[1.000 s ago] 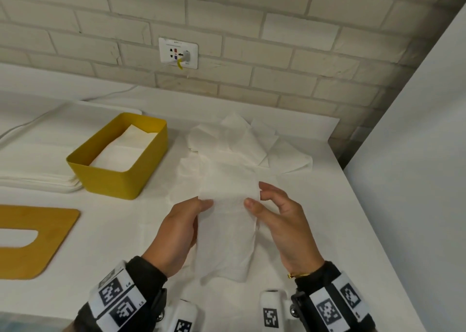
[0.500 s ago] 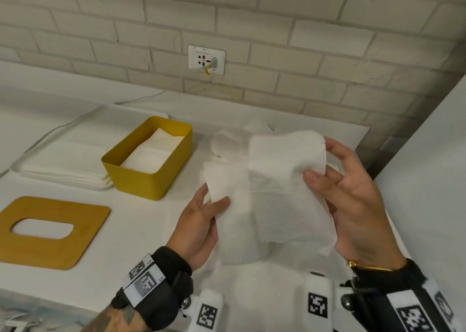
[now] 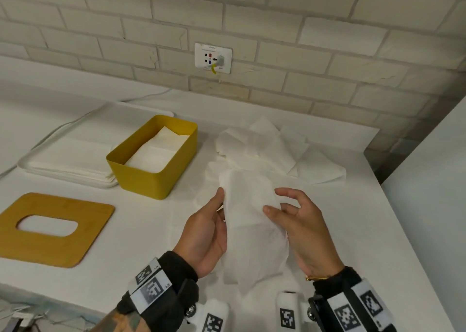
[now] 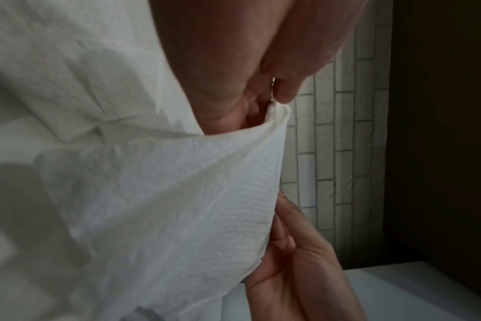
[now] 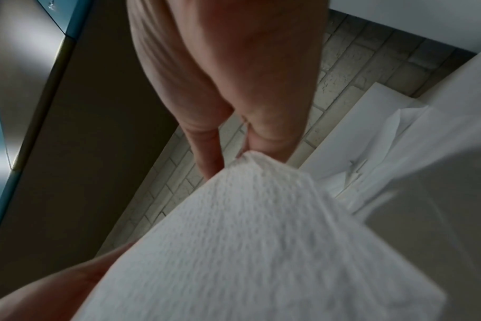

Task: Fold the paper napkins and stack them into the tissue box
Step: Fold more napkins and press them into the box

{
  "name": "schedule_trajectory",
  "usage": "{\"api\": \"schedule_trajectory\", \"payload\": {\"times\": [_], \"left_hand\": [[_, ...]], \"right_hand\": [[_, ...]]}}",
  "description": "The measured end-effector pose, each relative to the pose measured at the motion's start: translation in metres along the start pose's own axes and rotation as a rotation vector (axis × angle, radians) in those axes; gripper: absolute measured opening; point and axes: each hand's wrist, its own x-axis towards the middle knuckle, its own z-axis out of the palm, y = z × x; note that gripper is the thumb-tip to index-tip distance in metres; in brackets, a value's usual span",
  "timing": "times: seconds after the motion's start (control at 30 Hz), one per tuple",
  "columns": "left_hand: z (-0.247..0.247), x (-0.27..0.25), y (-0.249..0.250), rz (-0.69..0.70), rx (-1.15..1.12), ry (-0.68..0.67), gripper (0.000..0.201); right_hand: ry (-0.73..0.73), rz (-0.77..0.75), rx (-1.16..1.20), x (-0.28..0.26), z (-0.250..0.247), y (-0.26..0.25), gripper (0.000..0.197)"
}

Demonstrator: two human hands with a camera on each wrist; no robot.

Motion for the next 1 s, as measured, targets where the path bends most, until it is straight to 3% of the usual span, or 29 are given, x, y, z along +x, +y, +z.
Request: {"api": "schedule_trajectory", "payload": {"times": [0.27,0.4,0.6,0.67,0.77,0.87,1.0], "left_hand": [[0.005,0.004,0.004,0.138,0.202,0.031,0.037],[0.007,0.007,0.007,0.195,0.225,0.084,0.036],[0.008,0.010,0.014,0.274,0.258,0.144,0.034],[0.007,0.009,0.018,0.307,0.279,0.151,0.031],[0.008,0.004,0.021,0.332,0.295,0.139,0.031],[0.014,-0.002,0.019,0.313,0.279,0.098,0.032],[0.024,-0.006,0.022,0.295,0.259,0.034,0.036]], "right_hand": [[0.008,-0.019,-0.001,-0.002,0.007,0.004,0.042],[-0.042,0.021,0.014,-0.011,0.013,0.012,0.053],[-0.104,0.082,-0.122,-0.023,0.015,0.035,0.067],[-0.169,0.132,-0.199,-0.028,0.008,0.033,0.074],[-0.151,0.096,-0.312,-0.025,-0.012,0.018,0.086],[-0.166,0.036,-0.272,-0.016,-0.016,-0.002,0.075],[-0.323,0.080,-0.118,-0.009,0.000,-0.007,0.045]]}}
